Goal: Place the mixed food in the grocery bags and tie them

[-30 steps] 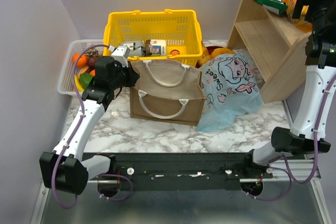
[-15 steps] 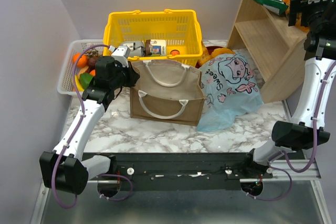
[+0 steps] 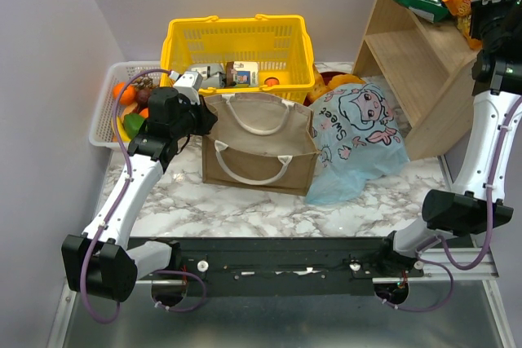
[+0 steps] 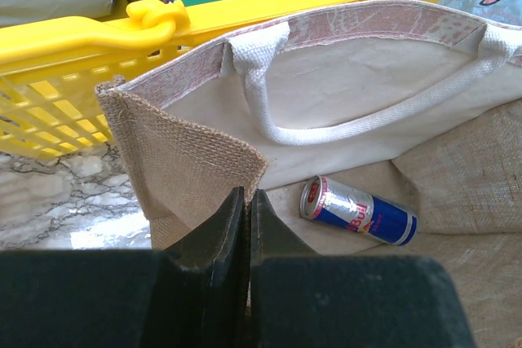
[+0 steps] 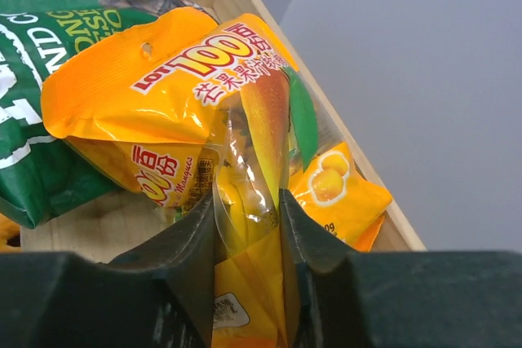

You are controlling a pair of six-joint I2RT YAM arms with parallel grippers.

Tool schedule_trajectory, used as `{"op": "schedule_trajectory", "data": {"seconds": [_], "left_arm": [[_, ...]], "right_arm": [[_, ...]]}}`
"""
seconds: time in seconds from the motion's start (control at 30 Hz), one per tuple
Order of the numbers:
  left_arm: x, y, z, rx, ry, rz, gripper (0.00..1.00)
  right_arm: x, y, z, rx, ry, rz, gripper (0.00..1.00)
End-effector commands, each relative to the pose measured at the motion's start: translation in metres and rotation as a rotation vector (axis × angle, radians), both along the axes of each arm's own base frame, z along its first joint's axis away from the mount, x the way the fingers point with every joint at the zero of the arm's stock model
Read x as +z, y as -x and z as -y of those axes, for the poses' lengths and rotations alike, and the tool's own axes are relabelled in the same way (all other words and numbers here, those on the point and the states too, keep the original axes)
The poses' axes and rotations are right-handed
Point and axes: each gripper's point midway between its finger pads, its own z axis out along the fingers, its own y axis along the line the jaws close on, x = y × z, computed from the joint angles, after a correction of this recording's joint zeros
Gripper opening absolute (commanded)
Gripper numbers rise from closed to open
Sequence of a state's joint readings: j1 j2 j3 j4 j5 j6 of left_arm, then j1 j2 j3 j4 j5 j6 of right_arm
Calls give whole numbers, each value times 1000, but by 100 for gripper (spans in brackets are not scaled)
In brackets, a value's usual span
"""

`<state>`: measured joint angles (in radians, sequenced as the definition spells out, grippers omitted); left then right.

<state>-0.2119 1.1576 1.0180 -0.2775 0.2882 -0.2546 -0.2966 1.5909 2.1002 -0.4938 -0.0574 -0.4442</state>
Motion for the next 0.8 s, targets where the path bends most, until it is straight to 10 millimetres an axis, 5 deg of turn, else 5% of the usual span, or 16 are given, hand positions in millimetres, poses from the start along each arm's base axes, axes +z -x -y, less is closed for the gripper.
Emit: {"op": "schedule_trajectory", "data": {"seconds": [0.0, 0.17, 0.33, 0.47, 0.63, 0.67, 0.73, 0.77], "left_arm": [[-11, 2, 0, -1, -18, -25, 0], [-12, 2, 1, -6, -17, -27, 0], [-12, 2, 2, -6, -15, -30, 0], [-12, 3, 2, -10, -15, -28, 0], [-11, 3, 3, -10, -11, -26, 0], [-11, 3, 3, -11, -10, -28, 0], [-11, 3, 4, -14, -10, -28, 0], [-11, 3, 4, -16, -7, -27, 0]], "right_arm": [[22, 23, 5, -58, 0, 46, 24], [66, 52, 0, -91, -41, 178, 1], [129, 105, 6, -230, -113, 446, 1], [160, 125, -19, -119, -135, 534, 1], [157, 131, -101, 212, -157, 512, 1], [154, 129, -136, 313, -177, 497, 1], [140, 124, -167, 371, -189, 433, 1], [129, 120, -204, 478, -220, 387, 1]]}}
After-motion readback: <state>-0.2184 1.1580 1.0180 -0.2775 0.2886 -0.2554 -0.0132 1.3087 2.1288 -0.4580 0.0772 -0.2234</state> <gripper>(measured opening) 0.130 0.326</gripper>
